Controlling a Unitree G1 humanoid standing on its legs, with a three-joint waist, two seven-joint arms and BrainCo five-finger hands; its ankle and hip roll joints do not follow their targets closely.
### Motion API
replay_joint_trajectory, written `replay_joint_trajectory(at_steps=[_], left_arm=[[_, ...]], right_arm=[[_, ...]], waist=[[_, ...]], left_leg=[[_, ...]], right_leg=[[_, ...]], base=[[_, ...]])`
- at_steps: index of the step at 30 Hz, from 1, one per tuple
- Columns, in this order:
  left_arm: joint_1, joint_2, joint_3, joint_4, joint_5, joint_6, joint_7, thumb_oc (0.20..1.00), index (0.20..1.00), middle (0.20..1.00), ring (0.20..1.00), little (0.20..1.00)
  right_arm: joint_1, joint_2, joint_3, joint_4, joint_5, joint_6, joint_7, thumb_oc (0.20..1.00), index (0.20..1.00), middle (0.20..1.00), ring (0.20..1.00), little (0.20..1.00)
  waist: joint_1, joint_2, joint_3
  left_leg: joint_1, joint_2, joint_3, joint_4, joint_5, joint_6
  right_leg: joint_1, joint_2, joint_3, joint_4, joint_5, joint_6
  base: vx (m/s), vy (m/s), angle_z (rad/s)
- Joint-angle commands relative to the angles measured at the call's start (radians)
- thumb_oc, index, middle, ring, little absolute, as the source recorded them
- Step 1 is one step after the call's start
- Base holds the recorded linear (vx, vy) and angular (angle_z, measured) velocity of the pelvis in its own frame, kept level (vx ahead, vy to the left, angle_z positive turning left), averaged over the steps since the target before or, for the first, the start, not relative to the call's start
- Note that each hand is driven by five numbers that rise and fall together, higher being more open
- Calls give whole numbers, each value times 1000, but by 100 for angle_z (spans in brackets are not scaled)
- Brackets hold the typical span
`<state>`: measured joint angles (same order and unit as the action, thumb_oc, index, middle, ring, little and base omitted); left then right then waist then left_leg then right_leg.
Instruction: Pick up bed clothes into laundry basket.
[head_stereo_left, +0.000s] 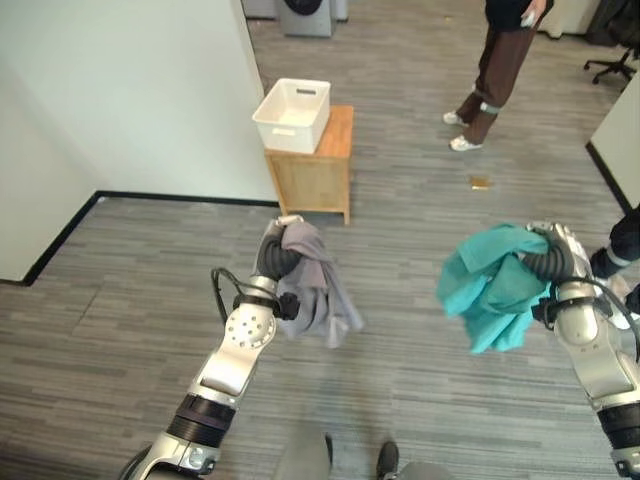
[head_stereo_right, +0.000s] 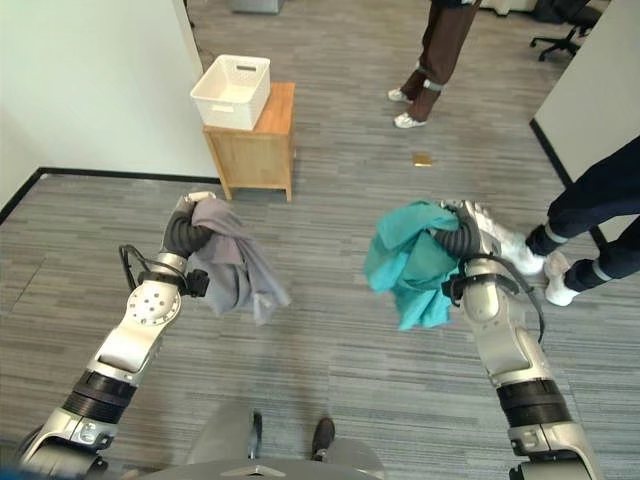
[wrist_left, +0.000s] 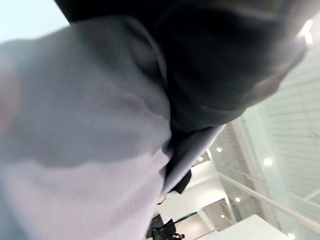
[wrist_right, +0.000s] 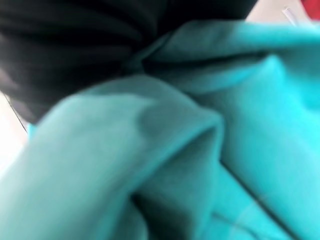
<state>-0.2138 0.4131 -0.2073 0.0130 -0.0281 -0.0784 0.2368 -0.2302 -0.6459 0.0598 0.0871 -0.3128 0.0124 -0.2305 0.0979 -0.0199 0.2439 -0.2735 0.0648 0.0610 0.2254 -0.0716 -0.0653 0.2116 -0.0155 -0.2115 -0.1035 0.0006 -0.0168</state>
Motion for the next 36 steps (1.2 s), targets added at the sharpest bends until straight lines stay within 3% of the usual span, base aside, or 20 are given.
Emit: replay_joint_trajectory(at_steps=[1,2,3,5,7,9,11,13,14,15,16,17,19,22,23,24,28,32,35,36], left_arm=[[-34,4,28,-78,-10,-62,24,200,200,200,200,200],[-28,8,21,-83,5,-64,18,200,200,200,200,200],[-28,7,21,-83,5,-64,18,200,200,200,200,200],[-28,8,18,-83,-5,-63,12,200,200,200,200,200],[-13,14,21,-84,-5,-54,13,200,200,200,200,200],[-13,19,12,-82,-8,-48,11,200,200,200,200,200],[-31,33,-6,-72,-5,-41,11,200,200,200,200,200],[-62,41,-27,-61,3,-31,16,200,200,200,200,200],[-78,44,-36,-55,4,-27,23,200,200,200,200,200],[-106,42,-48,-43,12,-25,30,200,200,200,200,200],[-125,46,-58,-38,18,-21,35,200,200,200,200,200],[-164,31,-76,-18,20,-23,37,200,200,200,200,200],[-168,26,-89,-26,26,-30,26,200,200,200,200,200],[-171,17,-111,-23,35,-38,3,200,200,200,200,200],[-181,4,-121,-5,37,-42,-3,200,200,200,200,200],[-182,-2,-120,4,34,-43,-4,200,200,200,200,200],[-177,0,-107,5,36,-49,-17,200,200,200,200,200],[-158,-4,-92,9,34,-49,-28,200,200,200,200,200],[-124,-3,-69,-6,8,-50,-31,200,200,200,200,200],[-119,-3,-66,-10,-3,-52,-30,200,200,200,200,200]], right_arm=[[-54,-106,-33,-84,16,-60,-11,200,200,200,200,200],[-75,-106,-28,-80,14,-69,-23,200,200,200,200,200],[-76,-106,-27,-79,14,-70,-24,200,200,200,200,200],[-80,-102,-19,-81,6,-65,-12,200,200,200,200,200],[-77,-88,-12,-80,-16,-57,-4,200,200,200,200,200],[-65,-79,-11,-76,-33,-51,-2,200,200,200,200,200],[-61,-74,-14,-61,-52,-50,-15,200,200,200,200,200],[-66,-85,-26,-51,-67,-38,-20,200,200,200,200,200],[-68,-99,-40,-54,-71,-34,-27,200,200,200,200,200],[-77,-109,-52,-57,-78,-30,-32,200,200,200,200,200],[-85,-116,-60,-60,-82,-29,-37,200,200,200,200,200],[-96,-151,-85,-53,-77,-22,-50,200,200,200,200,200],[-87,-171,-119,-59,-68,-16,-56,200,200,200,200,200],[-65,-212,-162,-38,-52,-6,-80,200,200,200,200,200],[-55,-238,-177,-33,-51,1,-83,200,200,200,200,200],[-60,-252,-179,-26,-51,5,-84,200,200,200,200,200],[-67,-282,-182,1,-74,25,-77,200,200,200,200,200],[-67,-270,-166,24,-77,24,-61,200,200,200,200,200],[-74,-264,-147,18,-75,16,-53,200,200,200,200,200],[-85,-275,-139,28,-70,13,-53,200,200,200,200,200]], waist=[[66,38,-41],[91,58,-47],[94,55,-47],[105,69,-72],[117,61,-94],[127,32,-112],[139,-2,-117],[117,-16,-102],[91,-13,-89],[71,10,-81],[48,33,-74],[6,49,-52],[-21,47,-42],[-62,17,-49],[-85,8,-56],[-91,5,-59],[-96,2,-65],[-85,-8,-106],[-71,7,-111],[-66,12,-107]], left_leg=[[151,-10,73,-144,120,-2],[77,2,202,-266,185,-3],[80,-1,206,-271,186,-3],[88,13,285,-294,195,16],[101,4,261,-294,229,32],[118,-10,251,-292,226,49],[158,-34,279,-291,191,83],[217,-54,282,-290,143,114],[248,-53,274,-291,123,120],[275,-27,268,-298,115,120],[311,-6,259,-310,103,116],[351,-6,232,-313,72,107],[370,-10,197,-313,57,91],[397,-18,138,-313,23,55],[420,-16,101,-313,-7,40],[435,-10,90,-313,-22,32],[493,14,84,-313,-61,13],[564,29,92,-311,-94,-2],[547,77,99,-165,-101,-32],[523,97,94,-85,-75,-43]], right_leg=[[-3,-56,-53,16,-89,128],[70,-29,-60,16,-152,120],[70,-33,-58,16,-155,120],[104,-14,-62,16,-168,124],[141,-8,-43,16,-179,123],[164,-16,-32,43,-190,128],[140,-50,-35,199,-159,170],[48,-106,-48,437,-41,257],[5,-123,-40,564,31,279],[-66,-120,-33,663,67,279],[-123,-124,-36,729,76,279],[-216,-182,-62,758,24,272],[-253,-188,-70,628,-9,236],[-274,-159,-7,305,-49,195],[-282,-144,30,152,10,208],[-304,-153,22,107,52,222],[-341,-184,-58,59,110,236],[-267,-174,-67,29,125,223],[-206,-149,-86,30,96,193],[-184,-137,-94,28,79,178]], base=[[602,38,-3],[459,15,-1],[569,46,10],[370,50,12],[469,26,24],[407,18,-20],[333,69,-16],[320,96,-16],[279,99,-5],[286,95,27],[415,88,82],[444,32,55],[408,-104,41],[398,-240,109],[468,-281,117],[482,-281,108],[296,-199,48],[308,-172,30],[220,-221,-7],[125,-243,-59]])
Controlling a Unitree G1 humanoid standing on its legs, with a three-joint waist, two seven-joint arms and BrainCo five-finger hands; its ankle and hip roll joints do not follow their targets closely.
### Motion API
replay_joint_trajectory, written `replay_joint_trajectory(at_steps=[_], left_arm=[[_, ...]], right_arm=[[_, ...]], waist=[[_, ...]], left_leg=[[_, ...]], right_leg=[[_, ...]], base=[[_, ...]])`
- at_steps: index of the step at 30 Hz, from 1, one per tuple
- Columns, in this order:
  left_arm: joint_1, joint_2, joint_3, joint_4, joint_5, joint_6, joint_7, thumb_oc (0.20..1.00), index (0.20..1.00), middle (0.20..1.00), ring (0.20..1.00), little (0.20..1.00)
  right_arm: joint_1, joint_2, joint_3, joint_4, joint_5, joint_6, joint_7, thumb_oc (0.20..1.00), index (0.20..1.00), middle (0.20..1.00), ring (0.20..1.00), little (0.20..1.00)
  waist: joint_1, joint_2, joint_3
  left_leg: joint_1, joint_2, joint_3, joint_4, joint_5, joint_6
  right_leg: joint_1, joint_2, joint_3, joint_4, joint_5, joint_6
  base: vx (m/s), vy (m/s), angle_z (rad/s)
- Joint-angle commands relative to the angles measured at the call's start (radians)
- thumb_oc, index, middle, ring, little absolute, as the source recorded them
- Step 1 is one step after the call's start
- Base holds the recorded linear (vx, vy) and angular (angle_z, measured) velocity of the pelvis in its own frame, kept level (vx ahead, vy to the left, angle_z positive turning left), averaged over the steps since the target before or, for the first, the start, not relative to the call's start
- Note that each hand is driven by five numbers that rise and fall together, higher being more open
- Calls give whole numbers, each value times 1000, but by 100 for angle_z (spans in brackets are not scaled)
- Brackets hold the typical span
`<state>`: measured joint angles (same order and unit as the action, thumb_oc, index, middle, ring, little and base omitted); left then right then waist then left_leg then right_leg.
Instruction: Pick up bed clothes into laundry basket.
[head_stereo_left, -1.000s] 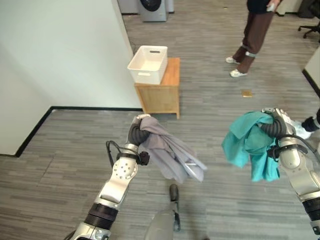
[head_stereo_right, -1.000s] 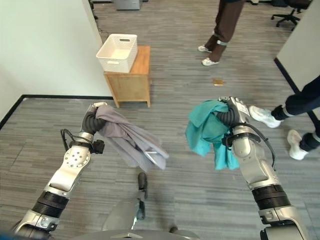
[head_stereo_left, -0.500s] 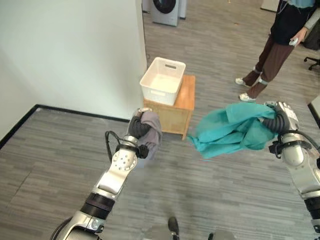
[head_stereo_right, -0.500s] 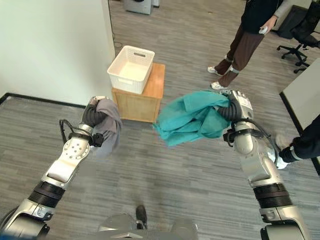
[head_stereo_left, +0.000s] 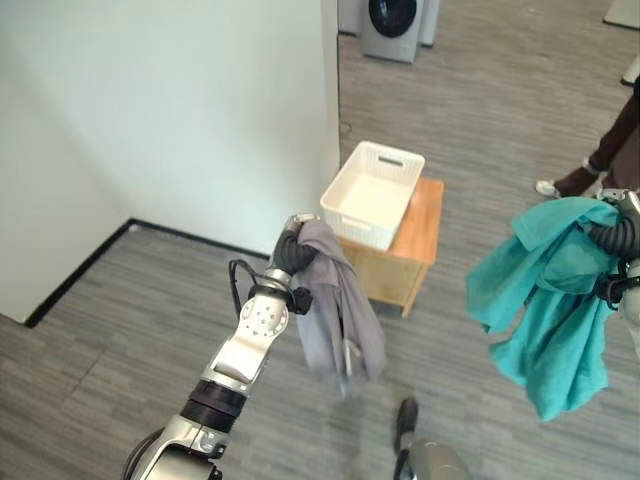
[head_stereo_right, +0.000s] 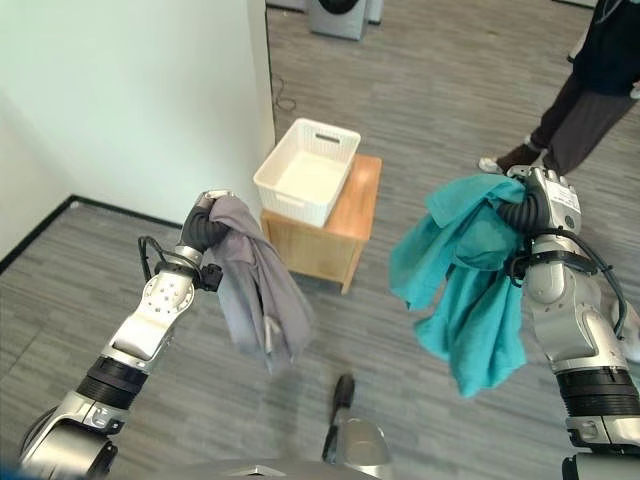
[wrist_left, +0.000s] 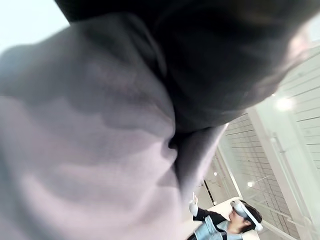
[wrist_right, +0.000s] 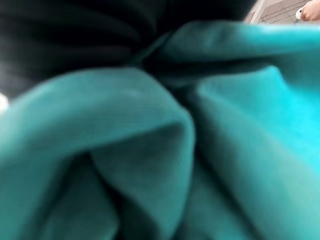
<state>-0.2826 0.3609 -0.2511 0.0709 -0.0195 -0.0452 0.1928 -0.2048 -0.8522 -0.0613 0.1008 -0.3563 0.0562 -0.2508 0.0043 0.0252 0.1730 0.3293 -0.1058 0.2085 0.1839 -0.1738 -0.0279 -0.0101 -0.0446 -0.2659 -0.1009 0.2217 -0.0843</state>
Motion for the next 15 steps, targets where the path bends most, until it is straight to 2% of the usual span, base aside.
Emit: replay_joint_trajectory(at_steps=[1,2,3,4,5,6,9,10,11,15], left_arm=[[-47,50,-18,-68,-20,-84,12,200,200,200,200,200],[-42,50,-15,-71,-31,-82,17,200,200,200,200,200],[-41,49,-11,-73,-39,-81,21,200,200,200,200,200],[-46,48,-12,-75,-44,-81,26,200,200,200,200,200],[-59,47,-19,-75,-48,-81,33,200,200,200,200,200],[-61,46,-18,-74,-48,-81,34,200,200,200,200,200],[-62,40,-22,-73,-55,-84,37,200,200,200,200,200],[-51,36,-29,-69,-53,-87,36,200,200,200,200,200],[-21,36,-30,-59,-55,-93,39,200,200,200,200,200],[4,36,-52,-66,-75,-99,36,200,200,200,200,200]], right_arm=[[-122,-78,-12,24,-20,-31,-33,200,200,200,200,200],[-138,-94,-5,30,-9,-31,-37,200,200,200,200,200],[-146,-105,-2,30,-3,-31,-35,200,200,200,200,200],[-166,-128,1,36,4,-26,-41,200,200,200,200,200],[-207,-156,16,55,11,-19,-43,200,200,200,200,200],[-213,-157,20,58,12,-19,-44,200,200,200,200,200],[-252,-190,46,97,21,-14,-43,200,200,200,200,200],[-281,-212,77,148,26,-17,-43,200,200,200,200,200],[-351,-242,147,210,2,-12,-40,200,200,200,200,200],[-418,-243,225,315,-14,5,-36,200,200,200,200,200]], waist=[[34,-32,-29],[46,-27,-11],[55,-34,-1],[65,-35,20],[77,-55,38],[77,-54,39],[95,-49,45],[116,-45,44],[160,-21,29],[166,-12,9]], left_leg=[[-116,285,-59,54,57,-88],[-165,298,-86,204,102,-104],[-198,291,-97,275,137,-105],[-248,283,-121,397,146,-110],[-320,277,-103,442,145,-100],[-322,278,-101,448,141,-99],[-364,276,-93,361,120,-93],[-373,275,-97,224,102,-89],[-357,222,-163,-68,159,-85],[-289,232,-160,-161,191,-93]], right_leg=[[62,-99,-50,23,-159,230],[93,-81,-50,22,-182,205],[106,-84,-53,19,-189,191],[130,-76,-58,18,-206,178],[154,-86,-62,14,-221,173],[154,-86,-60,14,-222,173],[171,-88,-48,14,-238,185],[181,-87,-42,14,-249,199],[210,-61,-20,14,-285,211],[230,-49,-29,14,-299,199]], base=[[166,-287,-35],[142,-269,-2],[136,-262,17],[113,-244,-60],[97,-181,-77],[118,-102,-70],[137,17,-28],[391,82,-56],[405,86,-46],[196,27,-40]])
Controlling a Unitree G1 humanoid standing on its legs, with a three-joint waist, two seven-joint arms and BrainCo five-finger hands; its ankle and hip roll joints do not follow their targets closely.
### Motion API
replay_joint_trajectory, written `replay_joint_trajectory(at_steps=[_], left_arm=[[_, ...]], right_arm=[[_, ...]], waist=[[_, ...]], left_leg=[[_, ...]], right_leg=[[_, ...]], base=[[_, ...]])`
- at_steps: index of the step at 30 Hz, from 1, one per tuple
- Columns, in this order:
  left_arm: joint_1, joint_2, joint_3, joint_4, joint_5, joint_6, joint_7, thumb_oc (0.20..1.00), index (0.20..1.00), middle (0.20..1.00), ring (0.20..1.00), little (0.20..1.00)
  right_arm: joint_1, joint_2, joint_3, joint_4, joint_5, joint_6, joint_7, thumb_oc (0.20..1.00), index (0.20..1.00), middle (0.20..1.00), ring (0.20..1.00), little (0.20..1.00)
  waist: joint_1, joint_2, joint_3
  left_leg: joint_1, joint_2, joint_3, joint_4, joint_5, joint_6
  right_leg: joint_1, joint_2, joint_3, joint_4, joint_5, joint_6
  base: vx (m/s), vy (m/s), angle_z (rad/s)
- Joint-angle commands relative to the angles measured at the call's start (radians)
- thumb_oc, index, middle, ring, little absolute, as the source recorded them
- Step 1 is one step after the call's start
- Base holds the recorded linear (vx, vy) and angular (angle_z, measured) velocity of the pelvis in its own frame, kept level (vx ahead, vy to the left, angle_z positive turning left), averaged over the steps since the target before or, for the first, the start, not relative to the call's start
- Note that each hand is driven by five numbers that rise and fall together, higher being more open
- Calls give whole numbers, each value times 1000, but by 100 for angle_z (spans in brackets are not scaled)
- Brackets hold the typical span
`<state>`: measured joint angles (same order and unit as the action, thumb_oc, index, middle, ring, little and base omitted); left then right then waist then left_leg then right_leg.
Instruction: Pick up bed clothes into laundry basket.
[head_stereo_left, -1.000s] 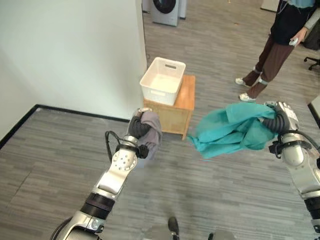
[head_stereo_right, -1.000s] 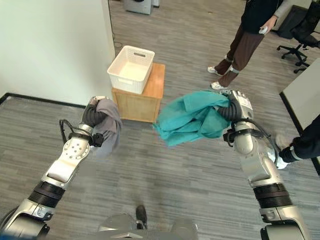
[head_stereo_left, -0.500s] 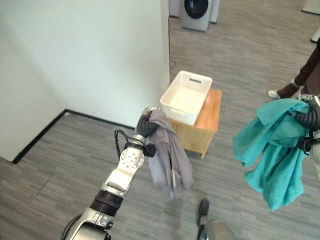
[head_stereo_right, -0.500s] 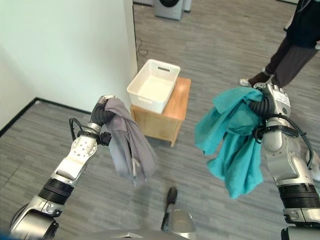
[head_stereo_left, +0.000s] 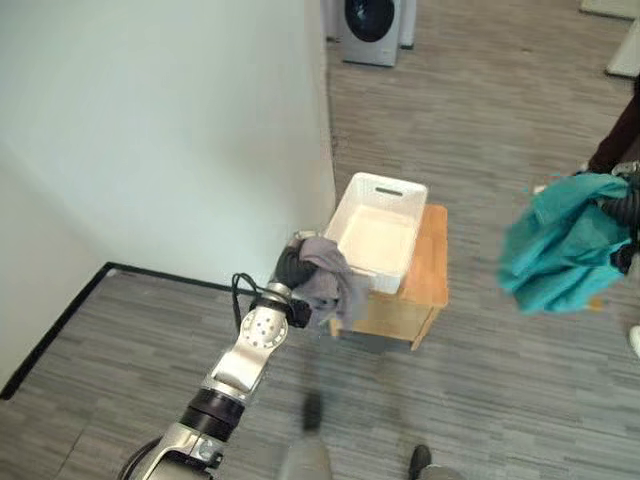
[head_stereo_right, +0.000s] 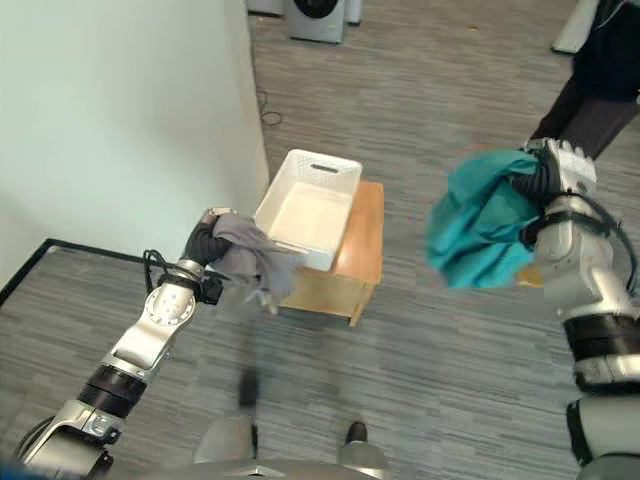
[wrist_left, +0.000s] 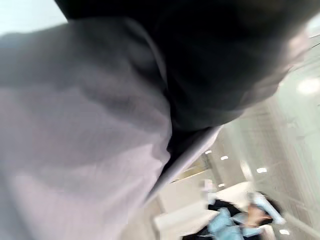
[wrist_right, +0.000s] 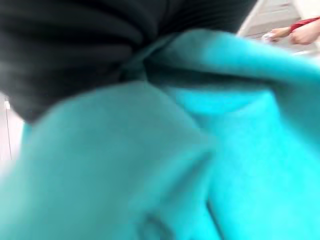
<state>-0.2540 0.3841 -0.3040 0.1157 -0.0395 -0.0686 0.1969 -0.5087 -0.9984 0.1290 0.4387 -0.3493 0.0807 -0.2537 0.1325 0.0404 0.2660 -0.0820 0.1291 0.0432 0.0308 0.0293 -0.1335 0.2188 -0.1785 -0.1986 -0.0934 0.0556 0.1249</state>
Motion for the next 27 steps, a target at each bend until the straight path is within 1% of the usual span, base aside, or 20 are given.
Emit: replay_joint_trajectory(at_steps=[1,5,8,20,27], left_arm=[[-23,15,3,-112,-55,-73,28,200,200,200,200,200],[-36,13,-7,-91,-62,-73,36,200,200,200,200,200],[-31,11,-15,-91,-63,-74,32,200,200,200,200,200],[15,18,-27,-100,-90,-90,13,200,200,200,200,200],[47,31,-38,-104,-115,-96,-12,200,200,200,200,200]], right_arm=[[-127,-92,49,-10,-20,-19,-29,200,200,200,200,200],[-195,-102,100,66,-15,-11,-36,200,200,200,200,200],[-223,-113,118,97,-21,-3,-39,200,200,200,200,200],[-345,-184,179,223,-27,23,-61,200,200,200,200,200],[-509,-235,289,336,-7,27,-70,200,200,200,200,200]], waist=[[35,-27,-89],[34,-29,-103],[36,-31,-108],[61,-45,-100],[87,-61,-86]], left_leg=[[146,-1,10,-38,-5,11],[188,1,15,-99,10,11],[191,2,18,-107,7,12],[117,-11,-20,-118,20,5],[73,-17,-45,-118,26,3]], right_leg=[[7,86,-99,6,-134,-11],[17,87,-108,6,-137,-8],[17,83,-117,6,-139,-1],[-19,72,-168,6,-139,17],[-42,66,-196,6,-137,23]], base=[[151,15,-11],[110,27,40],[76,34,6],[24,21,9],[3,10,13]])
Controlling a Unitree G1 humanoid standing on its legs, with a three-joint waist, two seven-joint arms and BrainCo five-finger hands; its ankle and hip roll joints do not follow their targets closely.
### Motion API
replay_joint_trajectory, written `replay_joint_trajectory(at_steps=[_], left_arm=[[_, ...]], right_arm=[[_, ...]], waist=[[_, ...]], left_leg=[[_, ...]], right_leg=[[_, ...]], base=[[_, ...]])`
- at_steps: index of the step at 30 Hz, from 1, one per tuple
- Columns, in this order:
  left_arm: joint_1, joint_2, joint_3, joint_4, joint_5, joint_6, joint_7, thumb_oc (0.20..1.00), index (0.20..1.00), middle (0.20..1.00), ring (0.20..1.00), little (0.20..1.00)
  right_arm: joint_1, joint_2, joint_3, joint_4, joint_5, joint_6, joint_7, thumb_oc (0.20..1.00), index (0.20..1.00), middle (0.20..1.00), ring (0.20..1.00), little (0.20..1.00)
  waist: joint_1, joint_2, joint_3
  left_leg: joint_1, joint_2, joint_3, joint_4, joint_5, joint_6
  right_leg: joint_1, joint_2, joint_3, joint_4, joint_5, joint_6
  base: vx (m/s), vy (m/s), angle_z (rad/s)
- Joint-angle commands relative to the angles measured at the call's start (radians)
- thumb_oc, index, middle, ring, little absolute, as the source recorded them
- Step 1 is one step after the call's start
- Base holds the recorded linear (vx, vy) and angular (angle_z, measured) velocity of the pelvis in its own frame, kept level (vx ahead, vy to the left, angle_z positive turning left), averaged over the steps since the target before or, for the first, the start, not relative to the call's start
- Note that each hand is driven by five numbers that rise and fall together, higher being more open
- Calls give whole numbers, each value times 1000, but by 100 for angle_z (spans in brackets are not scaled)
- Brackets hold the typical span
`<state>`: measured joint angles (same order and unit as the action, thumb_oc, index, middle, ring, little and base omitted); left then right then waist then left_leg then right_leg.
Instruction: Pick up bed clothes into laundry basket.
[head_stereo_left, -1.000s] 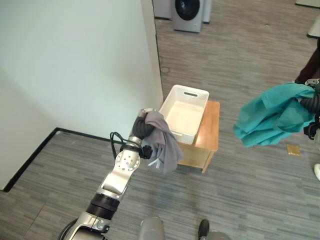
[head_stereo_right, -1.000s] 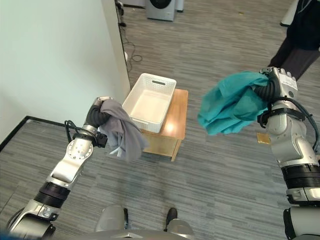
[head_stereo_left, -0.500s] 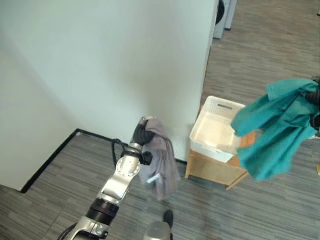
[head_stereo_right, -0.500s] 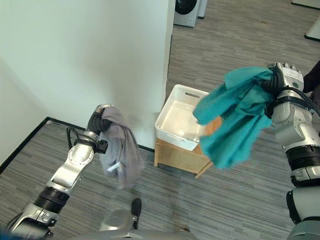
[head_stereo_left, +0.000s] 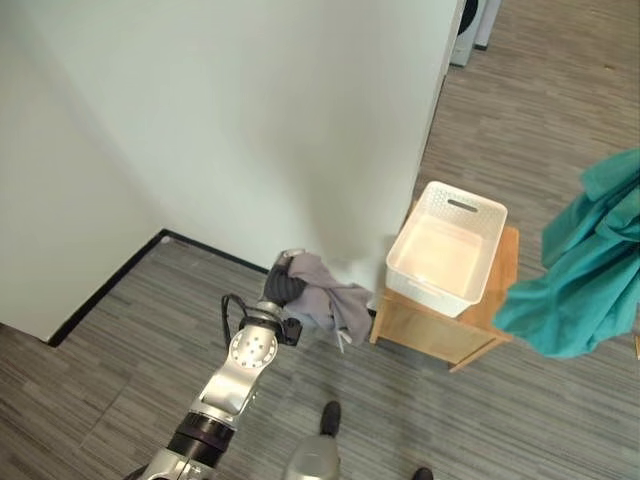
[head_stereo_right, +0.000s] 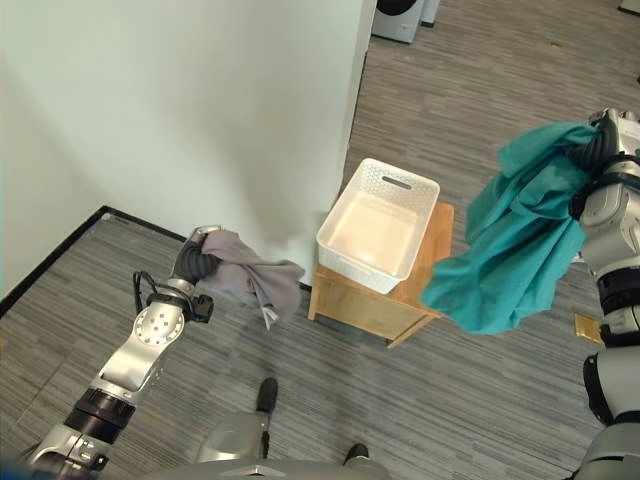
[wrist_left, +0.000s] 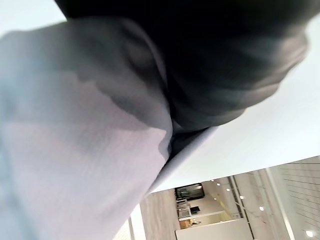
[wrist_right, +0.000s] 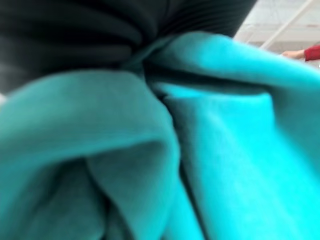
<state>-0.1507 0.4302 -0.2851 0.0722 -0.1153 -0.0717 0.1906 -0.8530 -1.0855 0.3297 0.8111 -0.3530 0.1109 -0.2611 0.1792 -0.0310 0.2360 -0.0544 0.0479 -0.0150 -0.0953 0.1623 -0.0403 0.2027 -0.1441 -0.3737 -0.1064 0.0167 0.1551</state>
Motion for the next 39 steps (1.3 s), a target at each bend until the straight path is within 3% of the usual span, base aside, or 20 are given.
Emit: replay_joint_trajectory(at_steps=[1,12,25,29,32,39], left_arm=[[-56,-12,-61,-58,-41,-94,-8,200,200,200,200,200],[-46,29,-80,-53,-71,-111,-18,200,200,200,200,200],[-67,45,-82,-24,-91,-120,-9,200,200,200,200,200],[-45,56,-83,-24,-107,-120,-18,200,200,200,200,200],[-45,47,-80,-1,-110,-118,-11,200,200,200,200,200],[-87,60,-93,-1,-115,-125,-6,200,200,200,200,200]], right_arm=[[-185,-161,104,-20,0,-2,-64,200,200,200,200,200],[-471,-255,319,169,79,-14,-76,200,200,200,200,200],[-592,-274,372,235,192,-26,-112,200,200,200,200,200],[-666,-281,385,186,267,-47,-152,200,200,200,200,200],[-702,-279,336,-25,310,-78,-239,200,200,200,200,200],[-767,-253,361,-70,329,-86,-236,200,200,200,200,200]], waist=[[43,6,-52],[54,-18,20],[73,-73,93],[81,-91,95],[84,-103,95],[104,-136,100]], left_leg=[[38,62,8,8,-106,-90],[-89,58,-7,8,-85,-94],[-211,61,-14,8,-71,-98],[-207,58,-26,8,-82,-95],[-203,55,-33,8,-92,-92],[-219,48,-44,8,-85,-93]], right_leg=[[-30,31,-24,19,-97,-7],[-155,26,-25,19,-73,3],[-272,26,-8,19,-49,16],[-267,29,-10,19,-57,17],[-261,28,-9,19,-59,17],[-260,25,-37,19,-49,17]], base=[[-7,-2,18],[-50,13,5],[-26,2,-3],[34,-1,1],[6,6,3],[3,-34,12]])
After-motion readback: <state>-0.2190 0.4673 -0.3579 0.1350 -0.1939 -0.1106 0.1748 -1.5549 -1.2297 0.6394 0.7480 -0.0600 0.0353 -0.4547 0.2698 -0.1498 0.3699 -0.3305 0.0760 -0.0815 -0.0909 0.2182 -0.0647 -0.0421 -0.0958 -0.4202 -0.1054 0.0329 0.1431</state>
